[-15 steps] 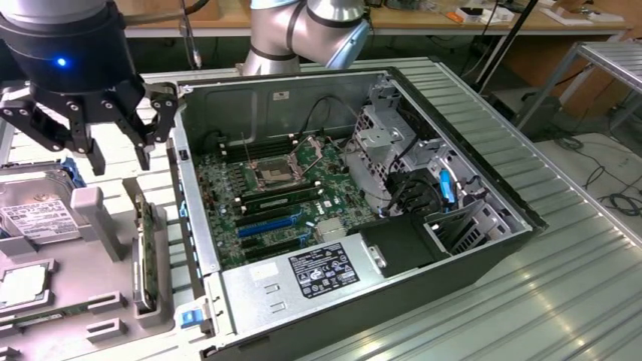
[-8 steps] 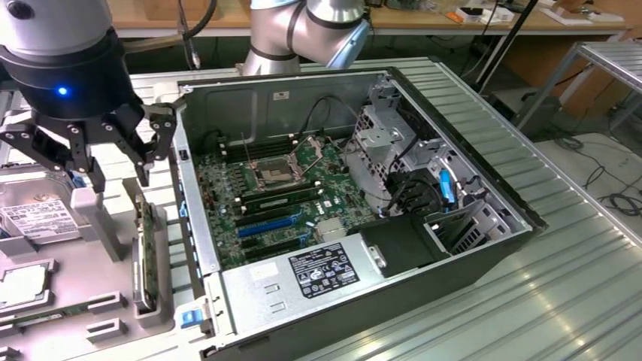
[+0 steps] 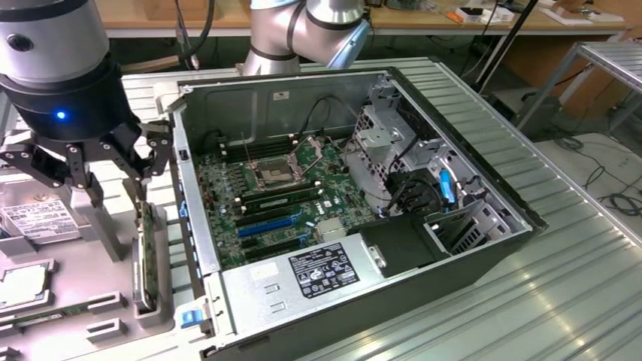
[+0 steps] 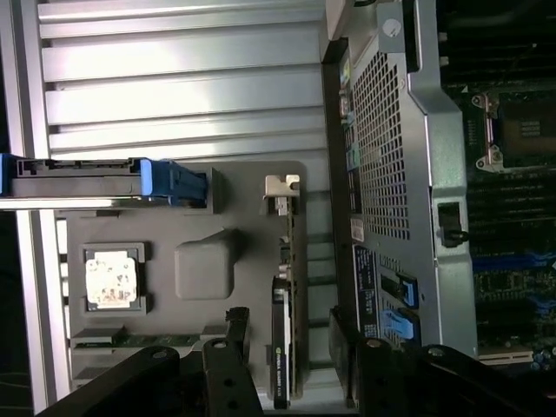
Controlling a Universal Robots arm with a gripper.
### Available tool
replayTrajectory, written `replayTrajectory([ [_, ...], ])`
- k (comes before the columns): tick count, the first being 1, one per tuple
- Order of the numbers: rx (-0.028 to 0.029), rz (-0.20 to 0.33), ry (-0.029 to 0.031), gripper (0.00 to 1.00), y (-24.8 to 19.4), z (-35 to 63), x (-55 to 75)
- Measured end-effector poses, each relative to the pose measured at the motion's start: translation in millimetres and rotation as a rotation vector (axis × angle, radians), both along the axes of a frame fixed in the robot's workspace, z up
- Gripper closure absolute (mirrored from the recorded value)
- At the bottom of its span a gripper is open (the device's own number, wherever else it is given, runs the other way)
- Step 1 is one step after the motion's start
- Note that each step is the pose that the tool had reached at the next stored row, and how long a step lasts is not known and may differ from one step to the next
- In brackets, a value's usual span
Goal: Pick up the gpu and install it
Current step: 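Pick up the gpu and move the gpu toward the slot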
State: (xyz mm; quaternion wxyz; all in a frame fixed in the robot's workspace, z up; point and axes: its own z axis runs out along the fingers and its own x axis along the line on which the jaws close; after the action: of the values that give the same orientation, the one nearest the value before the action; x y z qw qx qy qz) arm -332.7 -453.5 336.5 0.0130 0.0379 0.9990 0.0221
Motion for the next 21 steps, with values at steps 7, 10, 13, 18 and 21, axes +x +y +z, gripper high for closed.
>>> replayTrajectory([
  [7,0.0001,0.0,-0.0001,0.5,-8.5,-13.2,-2.2],
  [10,0.0002,0.0,-0.0002,0.5,-13.3,-18.9,-2.5],
  [13,0.0001,0.0,-0.0001,0.5,-18.1,-24.2,-2.9],
  [18,0.0002,0.0,-0.0002,0.5,-31.0,-39.3,-3.4],
  [21,0.0002,0.0,-0.0002,0.5,-34.0,-46.2,-3.5],
])
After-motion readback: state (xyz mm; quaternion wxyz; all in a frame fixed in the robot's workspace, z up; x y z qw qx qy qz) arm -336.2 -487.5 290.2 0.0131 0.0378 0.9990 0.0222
